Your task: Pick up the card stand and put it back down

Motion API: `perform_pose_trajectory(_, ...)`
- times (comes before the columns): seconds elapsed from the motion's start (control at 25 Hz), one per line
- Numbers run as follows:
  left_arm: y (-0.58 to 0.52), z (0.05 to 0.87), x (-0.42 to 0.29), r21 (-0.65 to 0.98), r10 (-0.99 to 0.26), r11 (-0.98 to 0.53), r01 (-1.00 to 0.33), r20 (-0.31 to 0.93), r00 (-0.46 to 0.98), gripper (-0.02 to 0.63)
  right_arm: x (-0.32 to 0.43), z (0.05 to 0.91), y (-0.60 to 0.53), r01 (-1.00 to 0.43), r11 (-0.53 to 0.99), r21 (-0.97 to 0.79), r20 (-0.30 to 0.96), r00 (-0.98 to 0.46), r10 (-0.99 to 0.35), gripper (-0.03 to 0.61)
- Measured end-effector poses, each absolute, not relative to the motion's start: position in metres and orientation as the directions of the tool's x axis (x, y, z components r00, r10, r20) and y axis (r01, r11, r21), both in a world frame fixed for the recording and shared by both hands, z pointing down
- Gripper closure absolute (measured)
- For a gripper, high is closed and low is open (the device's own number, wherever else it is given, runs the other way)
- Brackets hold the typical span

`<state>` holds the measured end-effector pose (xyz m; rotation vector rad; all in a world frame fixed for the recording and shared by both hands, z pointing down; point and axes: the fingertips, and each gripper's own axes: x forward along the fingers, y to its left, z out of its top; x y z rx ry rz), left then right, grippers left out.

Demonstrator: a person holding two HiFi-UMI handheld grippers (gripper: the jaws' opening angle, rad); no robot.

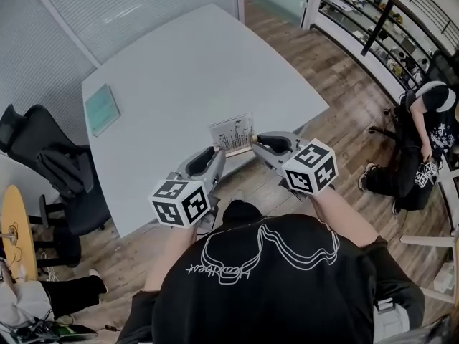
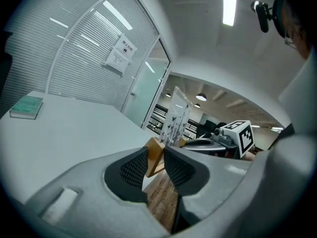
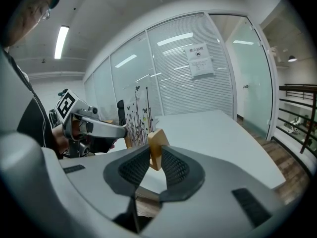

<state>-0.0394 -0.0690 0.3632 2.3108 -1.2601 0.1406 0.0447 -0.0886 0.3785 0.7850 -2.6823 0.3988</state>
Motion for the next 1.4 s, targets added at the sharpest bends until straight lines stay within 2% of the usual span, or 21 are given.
perform_pose_trajectory(0.36, -0.066, 0.355, -0.041, 0.37, -0.765, -0.444, -0.816, 0.317, 0.56, 0.505, 0.043, 0.371, -0.09, -0.542, 0.817, -0.195, 0.351, -0.817, -0.458, 0.5)
perform_pose_trajectory(0.92, -0.079, 0.363, -0.045, 0.374, -0.764, -0.438, -0.817, 0.323, 0.558, 0.505, 0.038, 0.374, -0.104, -0.547, 0.826, -0.135, 0.35, -0.806, -0.476, 0.501)
perform_pose_trajectory(1.4, -0.134, 0.381, -0.085, 0.405, -0.742, -0.421, -0.812, 0.361, 0.565, 0.509, -0.002, 0.385, -0.16, -0.546, 0.826, -0.139, 0.383, -0.799, -0.464, 0.5)
